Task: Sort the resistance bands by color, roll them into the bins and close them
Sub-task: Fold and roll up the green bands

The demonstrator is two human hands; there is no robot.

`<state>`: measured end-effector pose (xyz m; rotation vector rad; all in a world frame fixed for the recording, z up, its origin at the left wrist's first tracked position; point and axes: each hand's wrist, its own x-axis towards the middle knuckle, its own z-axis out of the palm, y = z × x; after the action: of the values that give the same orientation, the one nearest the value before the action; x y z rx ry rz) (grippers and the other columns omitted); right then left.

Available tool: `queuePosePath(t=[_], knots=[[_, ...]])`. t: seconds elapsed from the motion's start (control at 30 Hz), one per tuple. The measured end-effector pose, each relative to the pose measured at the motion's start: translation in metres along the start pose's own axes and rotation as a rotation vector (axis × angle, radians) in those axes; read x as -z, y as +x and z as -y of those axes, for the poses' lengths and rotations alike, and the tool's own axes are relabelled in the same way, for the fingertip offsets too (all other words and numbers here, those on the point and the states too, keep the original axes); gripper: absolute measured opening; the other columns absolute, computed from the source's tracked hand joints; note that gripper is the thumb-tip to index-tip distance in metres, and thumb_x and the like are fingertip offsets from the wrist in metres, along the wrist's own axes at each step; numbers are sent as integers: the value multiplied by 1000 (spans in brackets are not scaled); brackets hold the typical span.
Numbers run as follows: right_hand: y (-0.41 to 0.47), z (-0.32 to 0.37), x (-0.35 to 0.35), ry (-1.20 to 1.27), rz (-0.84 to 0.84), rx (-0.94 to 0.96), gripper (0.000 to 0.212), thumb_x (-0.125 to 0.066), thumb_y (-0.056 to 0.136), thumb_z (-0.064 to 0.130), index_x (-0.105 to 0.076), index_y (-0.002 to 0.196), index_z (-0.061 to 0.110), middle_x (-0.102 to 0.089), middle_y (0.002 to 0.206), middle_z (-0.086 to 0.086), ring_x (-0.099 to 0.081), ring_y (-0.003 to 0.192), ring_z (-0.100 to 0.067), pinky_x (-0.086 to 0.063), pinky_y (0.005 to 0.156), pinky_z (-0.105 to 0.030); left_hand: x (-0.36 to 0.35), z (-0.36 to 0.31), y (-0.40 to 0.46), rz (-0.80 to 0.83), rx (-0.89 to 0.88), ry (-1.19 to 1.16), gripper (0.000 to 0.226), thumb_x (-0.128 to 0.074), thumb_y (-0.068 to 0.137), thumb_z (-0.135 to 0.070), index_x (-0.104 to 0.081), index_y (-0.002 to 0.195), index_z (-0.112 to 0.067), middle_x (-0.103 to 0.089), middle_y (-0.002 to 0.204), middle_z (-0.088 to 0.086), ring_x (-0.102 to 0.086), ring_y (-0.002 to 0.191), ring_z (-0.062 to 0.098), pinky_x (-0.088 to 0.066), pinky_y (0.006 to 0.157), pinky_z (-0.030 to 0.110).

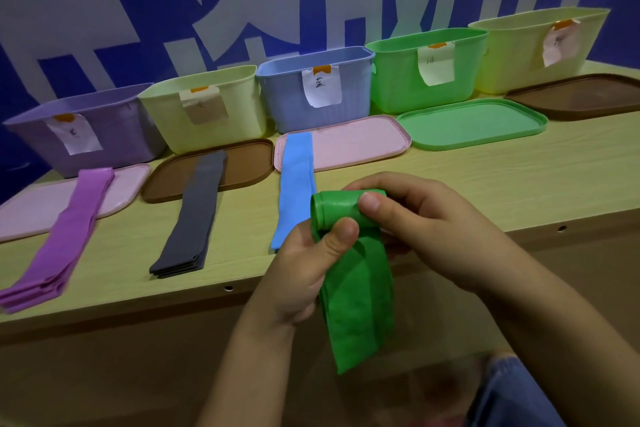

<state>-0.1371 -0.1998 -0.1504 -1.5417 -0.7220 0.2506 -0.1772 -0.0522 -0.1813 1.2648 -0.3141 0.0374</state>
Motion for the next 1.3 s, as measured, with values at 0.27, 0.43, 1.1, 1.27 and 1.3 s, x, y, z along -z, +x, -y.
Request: queuePosePath(t=[0.27, 0.43, 1.1, 1.27, 1.3], knots=[[-3, 4, 4, -59, -167, 159, 26, -61, 82, 40, -66, 100, 21, -68, 88, 0, -64, 78, -3, -55, 60, -23, 7, 4, 2, 32, 80, 154, 56, -78, 47, -68, -74, 94, -38, -74, 94, -6, -71, 90, 13, -55, 73, 25], [1, 2, 0, -56, -169, 192, 22, -58, 81, 31, -65, 99, 20, -66, 79, -1, -60, 65, -14, -51, 54, -28, -1, 7, 5, 62, 108, 105, 46, -77, 59, -60, -75, 90, -25, -72, 74, 7, -70, 69, 21, -56, 65, 31], [6, -16, 0, -2, -155, 226, 21, -60, 79, 19, -62, 100, 18, -66, 80, 13, -61, 74, 0, -48, 59, -17, -1, 14, 3, 50, 50, 65, 55, -64, 71, -68, -64, 85, -14, -54, 59, 7, -45, 47, 12, -46, 53, 26], [5, -21, -6, -224, -129, 307, 23, -58, 85, 18, -57, 108, 22, -63, 109, 9, -62, 102, -6, -52, 85, -25, -3, 14, 6, -111, 56, 173, 78, -55, 50, -90, -66, 79, -18, -51, 48, 5, -42, 40, 13, -43, 48, 26], [5, -22, -7, -265, -141, 325, 24, -58, 86, 18, -56, 109, 23, -62, 112, 10, -61, 105, -5, -50, 88, -24, -2, 15, 7, -124, 61, 181, 82, -55, 48, -90, -64, 79, -15, -52, 49, 6, -42, 40, 14, -43, 47, 26]])
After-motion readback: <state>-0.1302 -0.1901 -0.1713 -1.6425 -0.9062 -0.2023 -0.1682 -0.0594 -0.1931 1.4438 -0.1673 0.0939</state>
